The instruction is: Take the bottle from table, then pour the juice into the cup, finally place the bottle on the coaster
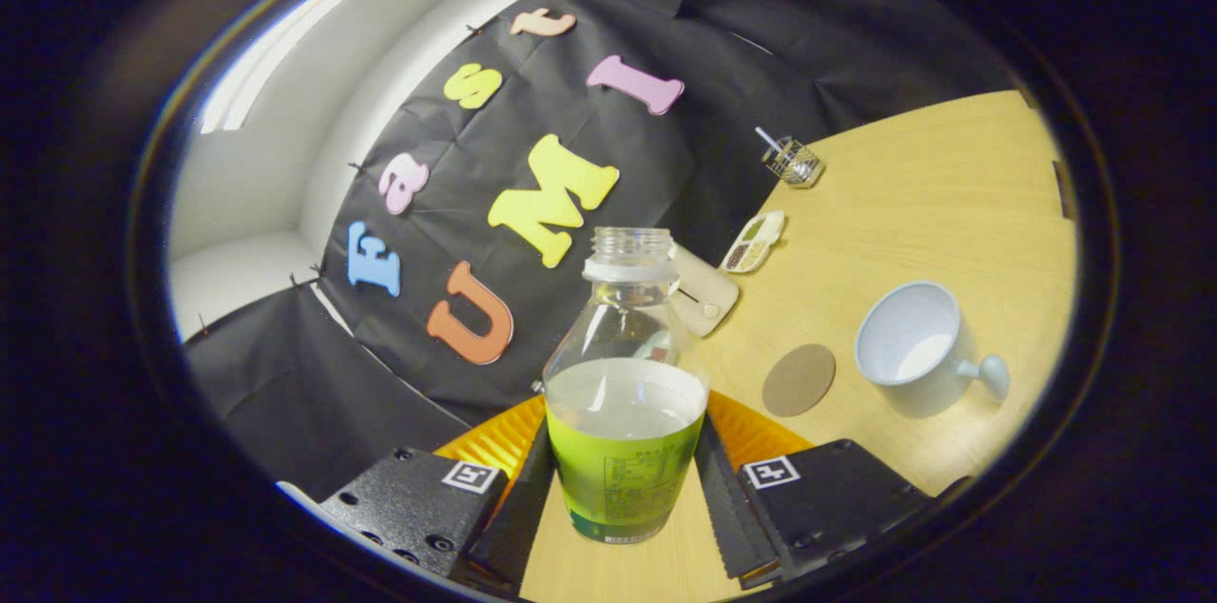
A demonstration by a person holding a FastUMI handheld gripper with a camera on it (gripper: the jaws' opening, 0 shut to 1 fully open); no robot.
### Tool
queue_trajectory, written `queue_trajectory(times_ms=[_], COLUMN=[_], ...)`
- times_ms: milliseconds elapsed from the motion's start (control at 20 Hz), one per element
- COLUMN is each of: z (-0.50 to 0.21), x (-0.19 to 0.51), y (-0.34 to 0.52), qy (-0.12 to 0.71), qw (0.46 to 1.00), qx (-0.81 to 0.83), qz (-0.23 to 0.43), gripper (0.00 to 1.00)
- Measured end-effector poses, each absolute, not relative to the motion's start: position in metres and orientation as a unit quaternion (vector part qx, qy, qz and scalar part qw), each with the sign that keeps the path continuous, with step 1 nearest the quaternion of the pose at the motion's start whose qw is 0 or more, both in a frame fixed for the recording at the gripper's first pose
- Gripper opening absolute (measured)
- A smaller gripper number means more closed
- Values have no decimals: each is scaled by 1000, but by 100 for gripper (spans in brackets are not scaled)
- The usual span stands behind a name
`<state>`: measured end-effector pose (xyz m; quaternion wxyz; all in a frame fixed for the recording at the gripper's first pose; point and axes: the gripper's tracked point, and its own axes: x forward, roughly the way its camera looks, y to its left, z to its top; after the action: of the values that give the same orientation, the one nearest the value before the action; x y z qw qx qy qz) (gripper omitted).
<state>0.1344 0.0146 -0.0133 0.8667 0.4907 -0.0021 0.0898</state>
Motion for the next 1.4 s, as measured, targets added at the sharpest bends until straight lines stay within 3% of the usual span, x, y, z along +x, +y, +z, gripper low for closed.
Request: queue_trajectory(times_ms=[450,1400], z=[-2,16], x=[132,141], y=[-11,-11], qy=[-17,-29], qw=[760,630], qx=[638,760], qz=[123,159], gripper=[78,78])
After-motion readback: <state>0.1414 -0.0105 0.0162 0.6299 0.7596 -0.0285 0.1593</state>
